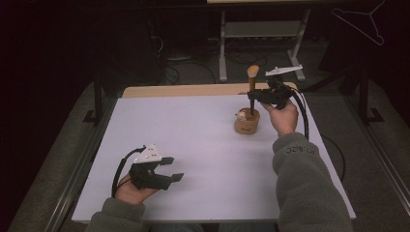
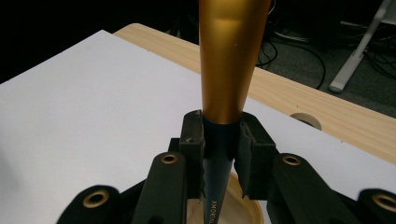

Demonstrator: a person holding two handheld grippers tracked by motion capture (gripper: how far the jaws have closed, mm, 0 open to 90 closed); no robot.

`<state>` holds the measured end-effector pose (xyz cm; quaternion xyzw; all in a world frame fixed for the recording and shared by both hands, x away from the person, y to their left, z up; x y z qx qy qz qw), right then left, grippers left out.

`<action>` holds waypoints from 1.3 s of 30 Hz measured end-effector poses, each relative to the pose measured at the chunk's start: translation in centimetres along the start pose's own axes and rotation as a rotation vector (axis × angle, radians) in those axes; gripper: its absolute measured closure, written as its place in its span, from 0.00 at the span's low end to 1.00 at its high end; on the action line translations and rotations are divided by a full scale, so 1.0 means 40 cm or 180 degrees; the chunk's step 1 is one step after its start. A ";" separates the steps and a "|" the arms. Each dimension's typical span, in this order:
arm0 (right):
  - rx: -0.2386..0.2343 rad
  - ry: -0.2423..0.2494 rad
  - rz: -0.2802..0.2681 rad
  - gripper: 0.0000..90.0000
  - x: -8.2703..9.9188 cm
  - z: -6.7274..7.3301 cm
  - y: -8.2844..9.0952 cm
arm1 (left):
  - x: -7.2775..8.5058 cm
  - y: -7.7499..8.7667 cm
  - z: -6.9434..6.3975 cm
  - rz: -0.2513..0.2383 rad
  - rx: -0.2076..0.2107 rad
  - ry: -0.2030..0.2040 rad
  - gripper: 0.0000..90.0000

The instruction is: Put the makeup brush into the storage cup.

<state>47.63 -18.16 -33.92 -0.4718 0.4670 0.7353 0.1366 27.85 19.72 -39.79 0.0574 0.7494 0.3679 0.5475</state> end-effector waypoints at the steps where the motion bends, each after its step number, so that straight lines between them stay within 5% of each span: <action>1: 0.0000 0.0000 0.0000 0.81 0.000 0.000 0.000 | 0.000 0.000 0.000 0.0001 0.0001 -0.0001 0.37; 15: 0.0047 -0.0142 0.0006 0.81 0.041 -0.016 -0.022 | 0.001 -0.003 0.000 -0.0010 0.0024 0.0003 0.36; 39: 0.0088 -0.0147 0.0122 0.81 0.089 -0.012 -0.060 | 0.001 -0.005 -0.001 -0.0012 0.0037 0.0024 0.36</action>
Point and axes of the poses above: each handheld gripper's, and its own axes: y roughly backward along the jaws, x roughly out of its underside, z roughly to its left, the point moved 2 cm from there along -y, roughly forward along the jaws, and after that the axes turned 5 degrees about x, right-handed, at the moved point
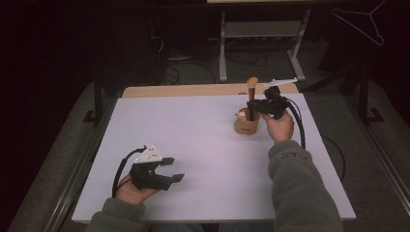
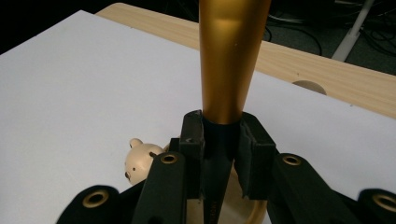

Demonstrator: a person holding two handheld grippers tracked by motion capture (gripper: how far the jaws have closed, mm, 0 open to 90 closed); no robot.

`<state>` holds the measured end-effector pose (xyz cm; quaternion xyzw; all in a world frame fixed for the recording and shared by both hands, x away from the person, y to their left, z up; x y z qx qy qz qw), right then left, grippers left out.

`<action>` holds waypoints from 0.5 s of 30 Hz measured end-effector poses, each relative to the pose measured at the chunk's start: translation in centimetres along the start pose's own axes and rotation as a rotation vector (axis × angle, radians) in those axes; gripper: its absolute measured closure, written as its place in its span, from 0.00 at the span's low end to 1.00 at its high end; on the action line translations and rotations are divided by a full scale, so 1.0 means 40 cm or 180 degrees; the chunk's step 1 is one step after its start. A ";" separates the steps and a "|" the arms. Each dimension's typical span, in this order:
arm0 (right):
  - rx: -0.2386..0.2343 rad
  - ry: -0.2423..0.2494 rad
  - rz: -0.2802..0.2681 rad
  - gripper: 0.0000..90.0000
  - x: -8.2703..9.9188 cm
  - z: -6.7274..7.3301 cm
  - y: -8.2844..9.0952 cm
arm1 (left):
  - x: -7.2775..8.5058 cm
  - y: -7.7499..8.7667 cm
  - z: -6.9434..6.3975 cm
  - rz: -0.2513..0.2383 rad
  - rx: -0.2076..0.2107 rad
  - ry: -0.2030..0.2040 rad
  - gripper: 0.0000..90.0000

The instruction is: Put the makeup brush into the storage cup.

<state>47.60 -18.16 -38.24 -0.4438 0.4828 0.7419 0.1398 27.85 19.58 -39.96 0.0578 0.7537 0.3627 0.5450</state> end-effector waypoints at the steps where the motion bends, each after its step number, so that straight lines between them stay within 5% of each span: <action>1: 0.0001 -0.0022 0.0009 0.81 0.002 0.001 -0.001 | 0.000 0.000 0.000 0.0003 -0.0001 0.0001 0.36; 15: 0.0033 -0.0047 0.0036 0.81 0.030 -0.002 -0.015 | 0.000 -0.001 -0.001 -0.0001 0.0004 0.0005 0.36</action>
Point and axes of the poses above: each handheld gripper's, and its own axes: y roughly backward along the jaws, x roughly out of its underside, z roughly to its left, the point moved 2 cm from there along -y, roughly forward along the jaws, and after that the axes turned 5 degrees about x, right-handed, at the moved point
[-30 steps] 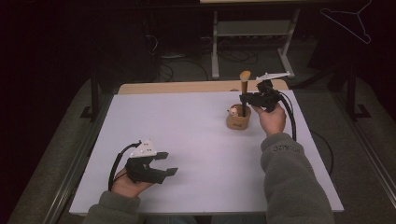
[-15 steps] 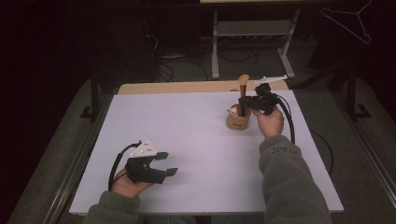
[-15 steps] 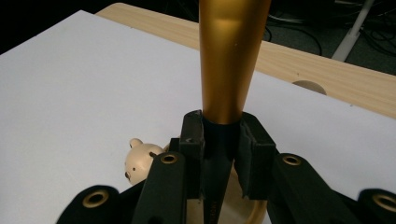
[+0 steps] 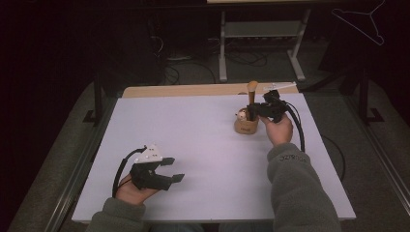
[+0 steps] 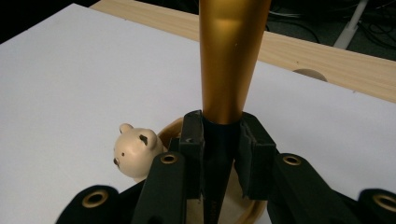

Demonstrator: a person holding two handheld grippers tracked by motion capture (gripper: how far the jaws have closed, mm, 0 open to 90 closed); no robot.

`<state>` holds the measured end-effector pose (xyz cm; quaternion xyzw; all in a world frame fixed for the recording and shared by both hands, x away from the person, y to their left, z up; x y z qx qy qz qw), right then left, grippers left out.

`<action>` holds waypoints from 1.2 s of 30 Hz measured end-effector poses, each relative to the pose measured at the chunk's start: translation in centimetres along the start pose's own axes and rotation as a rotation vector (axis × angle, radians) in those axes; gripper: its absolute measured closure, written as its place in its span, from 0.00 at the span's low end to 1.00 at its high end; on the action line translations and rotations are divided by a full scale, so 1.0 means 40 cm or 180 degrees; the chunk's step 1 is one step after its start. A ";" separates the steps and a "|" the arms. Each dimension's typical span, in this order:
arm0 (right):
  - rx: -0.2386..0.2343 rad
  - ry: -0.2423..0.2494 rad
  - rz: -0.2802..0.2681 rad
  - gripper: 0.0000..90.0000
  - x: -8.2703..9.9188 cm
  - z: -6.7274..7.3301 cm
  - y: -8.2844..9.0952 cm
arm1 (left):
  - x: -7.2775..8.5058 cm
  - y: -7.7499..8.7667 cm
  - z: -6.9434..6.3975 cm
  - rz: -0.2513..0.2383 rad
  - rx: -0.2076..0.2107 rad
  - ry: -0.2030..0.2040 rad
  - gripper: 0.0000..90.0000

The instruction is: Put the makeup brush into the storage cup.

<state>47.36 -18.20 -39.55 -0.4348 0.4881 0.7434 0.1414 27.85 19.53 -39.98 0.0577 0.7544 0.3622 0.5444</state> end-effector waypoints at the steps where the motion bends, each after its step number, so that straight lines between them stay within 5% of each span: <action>1: 0.0007 0.0009 0.0007 0.81 0.002 -0.001 -0.001 | 0.000 0.000 0.000 0.0003 0.0000 0.0000 0.36; 17: 0.0030 0.0001 0.0039 0.80 0.030 0.003 -0.018 | 0.000 -0.002 0.000 0.0008 -0.0007 -0.0005 0.36; 36: -0.0023 0.0007 -0.0071 0.69 0.031 0.009 0.034 | 0.005 0.002 0.006 0.0001 -0.0049 0.0029 0.36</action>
Point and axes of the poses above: each handheld gripper's, and its own axes: y roughly backward along the jaws, x roughly out of its underside, z roughly to its left, the point moved 2 cm from there along -y, roughly forward along the jaws, and after that the axes turned 5 degrees about x, right-handed, at the moved point
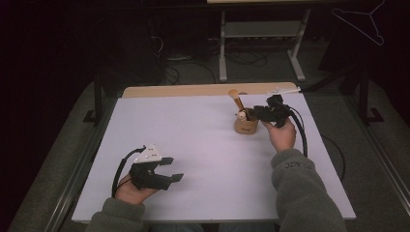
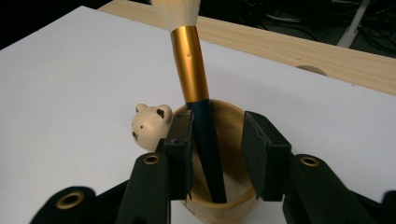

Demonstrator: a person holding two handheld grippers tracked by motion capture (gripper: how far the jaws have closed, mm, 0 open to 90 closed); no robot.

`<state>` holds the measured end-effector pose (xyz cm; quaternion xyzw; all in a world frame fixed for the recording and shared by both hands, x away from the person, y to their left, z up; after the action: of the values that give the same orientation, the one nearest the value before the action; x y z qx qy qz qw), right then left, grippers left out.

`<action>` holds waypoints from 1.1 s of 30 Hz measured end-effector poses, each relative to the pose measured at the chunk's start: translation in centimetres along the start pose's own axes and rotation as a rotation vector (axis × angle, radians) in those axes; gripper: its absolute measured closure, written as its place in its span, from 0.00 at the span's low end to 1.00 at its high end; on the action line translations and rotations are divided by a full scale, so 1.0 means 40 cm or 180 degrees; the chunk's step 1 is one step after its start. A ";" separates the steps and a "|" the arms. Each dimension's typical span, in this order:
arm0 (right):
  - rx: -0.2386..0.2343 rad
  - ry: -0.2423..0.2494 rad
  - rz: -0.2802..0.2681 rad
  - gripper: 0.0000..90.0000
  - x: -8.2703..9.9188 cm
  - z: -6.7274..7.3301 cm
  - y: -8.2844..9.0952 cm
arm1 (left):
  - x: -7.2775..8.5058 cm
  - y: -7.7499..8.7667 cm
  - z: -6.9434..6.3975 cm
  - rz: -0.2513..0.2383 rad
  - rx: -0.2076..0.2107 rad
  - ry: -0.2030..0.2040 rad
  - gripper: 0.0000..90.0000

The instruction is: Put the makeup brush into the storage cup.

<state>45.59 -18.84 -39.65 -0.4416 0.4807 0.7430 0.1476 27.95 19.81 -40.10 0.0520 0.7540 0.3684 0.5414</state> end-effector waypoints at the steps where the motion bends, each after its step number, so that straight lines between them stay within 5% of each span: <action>1: -0.0011 -0.0005 0.0001 0.68 0.000 0.000 0.004 | 0.000 0.001 0.001 -0.0003 -0.0003 -0.0001 0.36; 33: -0.0213 0.0091 -0.0021 0.50 0.077 0.039 0.109 | 0.012 0.006 0.021 0.0006 -0.0146 0.0048 0.33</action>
<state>40.24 -20.30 -39.33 -0.4585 0.4562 0.7518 0.1283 28.41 20.64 -40.44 0.0374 0.7493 0.3865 0.5364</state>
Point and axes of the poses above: each handheld gripper's, and its own axes: y roughly backward along the jaws, x roughly out of its underside, z roughly to its left, the point moved 2 cm from there along -y, roughly forward along the jaws, and after that the axes turned 5 degrees about x, right-handed, at the moved point
